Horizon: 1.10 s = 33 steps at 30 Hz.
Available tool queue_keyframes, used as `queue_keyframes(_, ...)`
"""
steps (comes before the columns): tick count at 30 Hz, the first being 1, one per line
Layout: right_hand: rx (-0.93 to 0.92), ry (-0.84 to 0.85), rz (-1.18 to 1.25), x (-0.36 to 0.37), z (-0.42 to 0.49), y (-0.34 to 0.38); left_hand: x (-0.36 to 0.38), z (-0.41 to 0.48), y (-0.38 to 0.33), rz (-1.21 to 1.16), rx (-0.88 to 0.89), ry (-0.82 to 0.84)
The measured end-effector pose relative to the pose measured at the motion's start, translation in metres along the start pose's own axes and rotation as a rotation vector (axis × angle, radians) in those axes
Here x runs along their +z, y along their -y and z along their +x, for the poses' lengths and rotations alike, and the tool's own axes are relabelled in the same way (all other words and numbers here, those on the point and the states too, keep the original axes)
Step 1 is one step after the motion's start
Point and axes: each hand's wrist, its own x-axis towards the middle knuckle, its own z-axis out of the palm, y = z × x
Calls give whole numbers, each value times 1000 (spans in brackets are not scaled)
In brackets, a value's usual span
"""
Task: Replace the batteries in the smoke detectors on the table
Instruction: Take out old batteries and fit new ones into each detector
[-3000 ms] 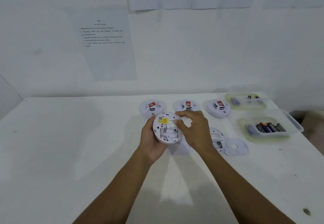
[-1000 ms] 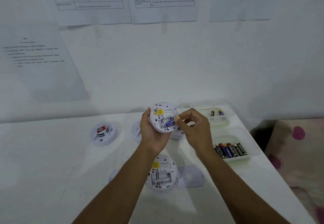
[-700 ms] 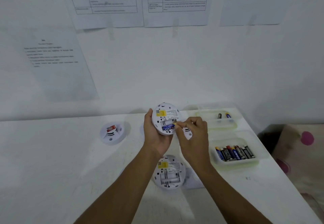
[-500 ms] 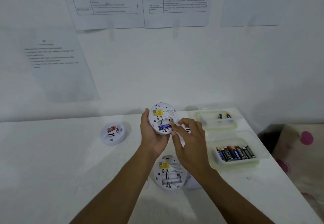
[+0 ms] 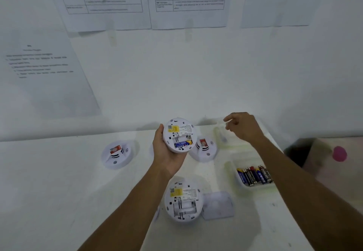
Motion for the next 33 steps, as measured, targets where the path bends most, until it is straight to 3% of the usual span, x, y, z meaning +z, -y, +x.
queue_keyframes(3,34,206,-163,1,27,-14,0,6,4,2,-1,1)
queue_keyframes(9,123,393,-173,8,54,-26,3,18,11,5,-6,-2)
queue_keyframes(18,123,410,-122,11,54,-26,-1,23,22,9,-24,1)
queue_keyframes(26,71,551,-56,-4,51,-27,1,20,20,47,-26,-10)
queue_keyframes(33,-12,400,165,-21,40,-19,4,11,17,48,-15,-7)
